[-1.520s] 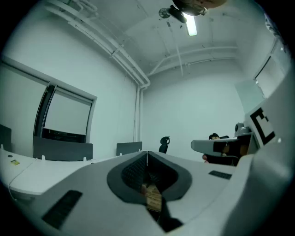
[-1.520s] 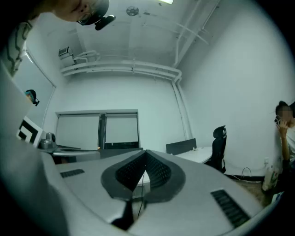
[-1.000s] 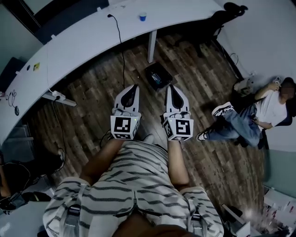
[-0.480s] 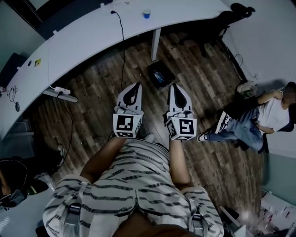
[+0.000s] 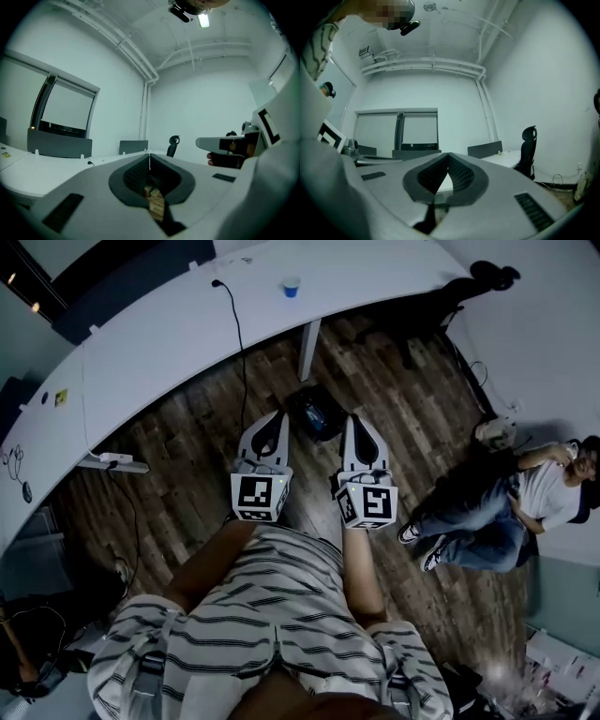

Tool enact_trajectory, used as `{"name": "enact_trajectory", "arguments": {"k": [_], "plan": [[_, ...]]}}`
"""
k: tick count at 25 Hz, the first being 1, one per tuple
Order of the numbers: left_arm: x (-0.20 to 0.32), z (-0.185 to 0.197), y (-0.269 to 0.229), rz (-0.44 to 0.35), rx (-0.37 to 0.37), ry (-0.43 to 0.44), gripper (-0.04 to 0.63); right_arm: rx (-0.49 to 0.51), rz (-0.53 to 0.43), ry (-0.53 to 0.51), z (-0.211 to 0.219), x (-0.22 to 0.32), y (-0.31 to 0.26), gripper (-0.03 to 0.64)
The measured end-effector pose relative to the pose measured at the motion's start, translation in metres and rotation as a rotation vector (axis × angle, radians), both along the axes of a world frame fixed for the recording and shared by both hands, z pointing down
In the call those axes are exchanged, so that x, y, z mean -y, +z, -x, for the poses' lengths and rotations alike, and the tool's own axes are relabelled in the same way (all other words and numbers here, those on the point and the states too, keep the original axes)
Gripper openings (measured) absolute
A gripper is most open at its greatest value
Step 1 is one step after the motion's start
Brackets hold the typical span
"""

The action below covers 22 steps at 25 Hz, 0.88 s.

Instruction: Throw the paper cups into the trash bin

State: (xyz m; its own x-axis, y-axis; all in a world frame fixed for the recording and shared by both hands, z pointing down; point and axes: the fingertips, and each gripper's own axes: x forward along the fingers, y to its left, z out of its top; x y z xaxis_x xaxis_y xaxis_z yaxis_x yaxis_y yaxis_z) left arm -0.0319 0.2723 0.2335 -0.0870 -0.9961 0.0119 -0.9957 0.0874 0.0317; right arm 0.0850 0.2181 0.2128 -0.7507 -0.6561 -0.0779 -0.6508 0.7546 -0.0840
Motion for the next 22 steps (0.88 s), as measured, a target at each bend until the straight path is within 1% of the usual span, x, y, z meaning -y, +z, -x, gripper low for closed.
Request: {"name": "enact_trajectory", "arguments": {"k": [5, 13, 18, 22], "plan": [[0.066, 0.054, -0.001, 0.007, -0.014, 0.036, 0.025, 0.002, 0.012, 0.037, 0.051, 0.061, -0.003, 0.009], [0.159, 0.128, -0.011, 0.029, -0.006, 0.108, 0.025, 0.013, 0.022, 0.123, 0.118, 0.144, -0.019, 0.009], [0.205, 0.161, -0.011, 0.037, -0.014, 0.159, 0.025, 0.009, 0.033, 0.171, 0.151, 0.182, -0.019, 0.009], [0.233, 0.173, -0.009, 0.052, -0.006, 0.209, 0.025, 0.008, 0.048, 0.213, 0.165, 0.205, -0.018, 0.009]]}}
